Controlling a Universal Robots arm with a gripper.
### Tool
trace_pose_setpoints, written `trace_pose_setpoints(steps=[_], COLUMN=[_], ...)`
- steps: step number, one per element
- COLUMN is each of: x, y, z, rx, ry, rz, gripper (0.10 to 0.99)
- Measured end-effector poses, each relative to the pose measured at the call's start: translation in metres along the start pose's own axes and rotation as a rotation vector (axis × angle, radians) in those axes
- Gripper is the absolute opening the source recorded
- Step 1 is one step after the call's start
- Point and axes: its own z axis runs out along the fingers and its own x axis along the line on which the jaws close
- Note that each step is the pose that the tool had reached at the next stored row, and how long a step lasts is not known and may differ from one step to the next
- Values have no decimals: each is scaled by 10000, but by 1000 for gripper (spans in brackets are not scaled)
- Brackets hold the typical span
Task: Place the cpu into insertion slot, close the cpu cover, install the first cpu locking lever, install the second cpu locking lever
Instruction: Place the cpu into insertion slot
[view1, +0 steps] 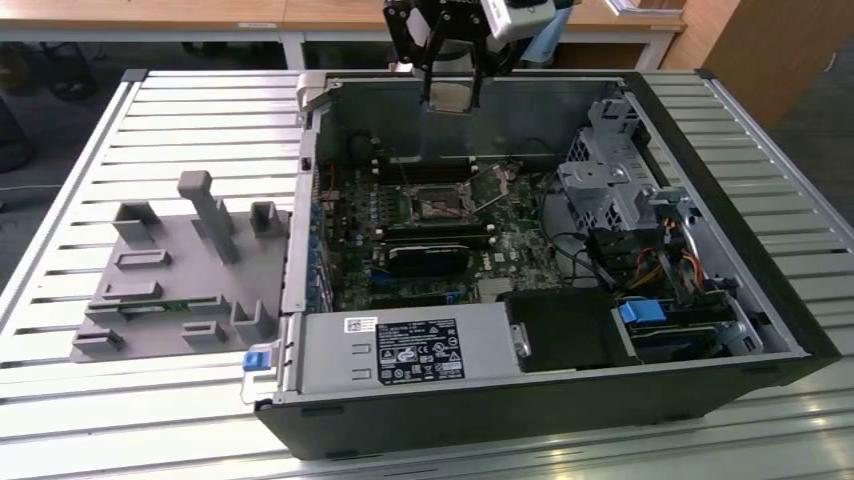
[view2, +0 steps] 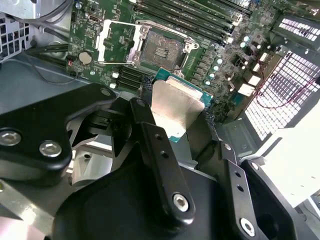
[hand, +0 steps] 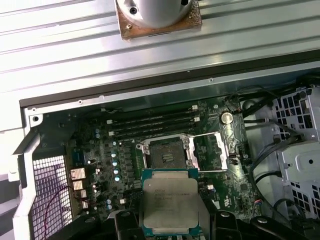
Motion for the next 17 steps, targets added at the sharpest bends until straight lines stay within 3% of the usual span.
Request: trace_pose_setpoints(steps=[17], x=[0], y=[-1], z=[6], rx=[-11], ry=[-51], rz=[569], gripper=[525])
